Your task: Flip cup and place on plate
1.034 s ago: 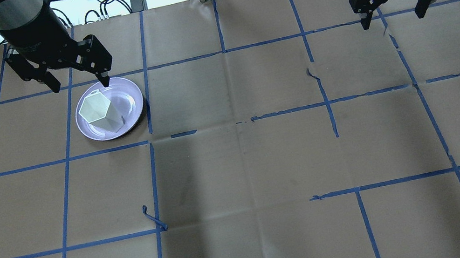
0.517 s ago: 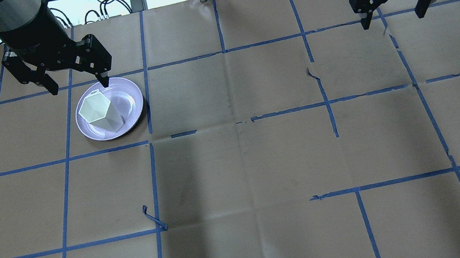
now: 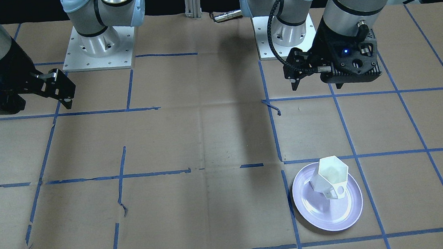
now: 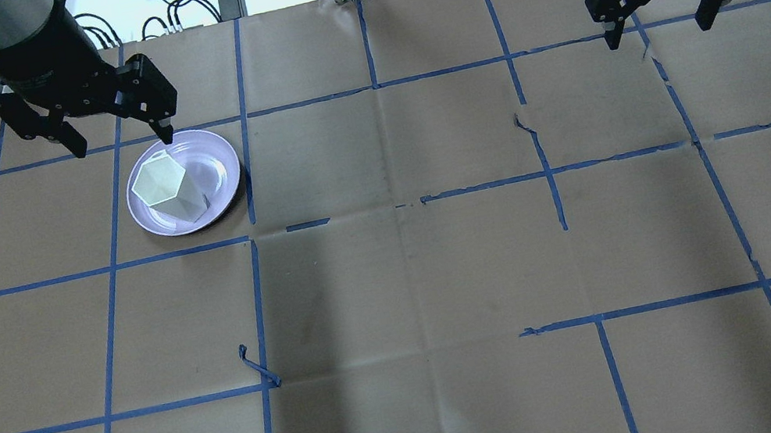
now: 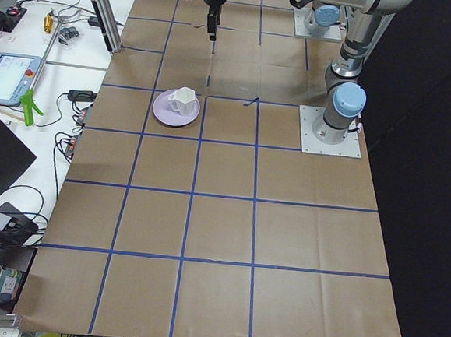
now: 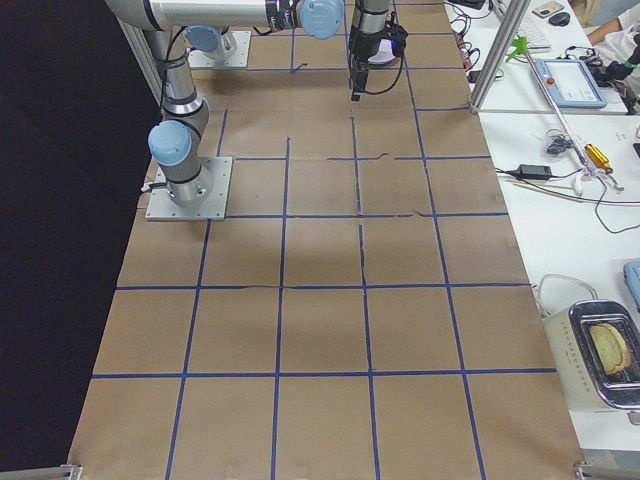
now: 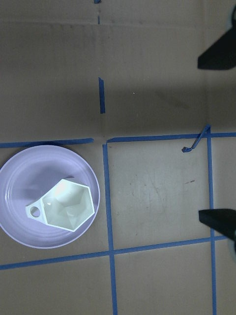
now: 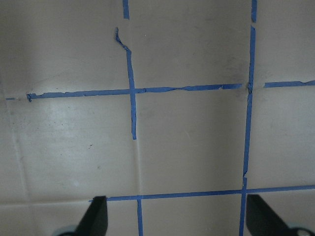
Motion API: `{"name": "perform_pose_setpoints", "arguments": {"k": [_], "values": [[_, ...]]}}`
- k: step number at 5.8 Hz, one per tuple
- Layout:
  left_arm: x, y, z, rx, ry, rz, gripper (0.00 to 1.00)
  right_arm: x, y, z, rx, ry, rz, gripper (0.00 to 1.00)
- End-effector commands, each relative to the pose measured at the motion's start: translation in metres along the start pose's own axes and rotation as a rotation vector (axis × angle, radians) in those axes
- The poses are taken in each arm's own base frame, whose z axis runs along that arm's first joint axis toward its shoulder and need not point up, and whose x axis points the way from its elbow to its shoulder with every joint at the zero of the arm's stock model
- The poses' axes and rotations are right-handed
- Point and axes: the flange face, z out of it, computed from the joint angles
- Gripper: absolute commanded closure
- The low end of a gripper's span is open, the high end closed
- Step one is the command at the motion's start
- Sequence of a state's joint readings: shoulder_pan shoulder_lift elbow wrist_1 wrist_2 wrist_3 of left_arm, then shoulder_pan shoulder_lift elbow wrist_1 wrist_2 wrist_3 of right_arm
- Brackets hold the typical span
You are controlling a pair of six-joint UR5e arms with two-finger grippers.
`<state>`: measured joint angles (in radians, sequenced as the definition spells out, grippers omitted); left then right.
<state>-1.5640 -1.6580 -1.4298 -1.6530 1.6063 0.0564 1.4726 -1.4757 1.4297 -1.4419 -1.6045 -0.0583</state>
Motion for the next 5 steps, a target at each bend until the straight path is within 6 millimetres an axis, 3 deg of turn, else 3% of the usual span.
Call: {"name": "perform_pose_setpoints", "arguments": {"k": [1, 5], "values": [[-0.0024, 0.0032, -0.0027, 0.002, 0.003, -0.005, 0.01, 0.0000, 0.0000, 0.0000, 0.000, 0.000, 0.000, 0.00], [-0.0101, 0.0046, -0.0036, 0.000, 0.007, -0.023, 0.01, 0.0000, 0.0000, 0.0000, 0.000, 0.000, 0.000, 0.00]]}}
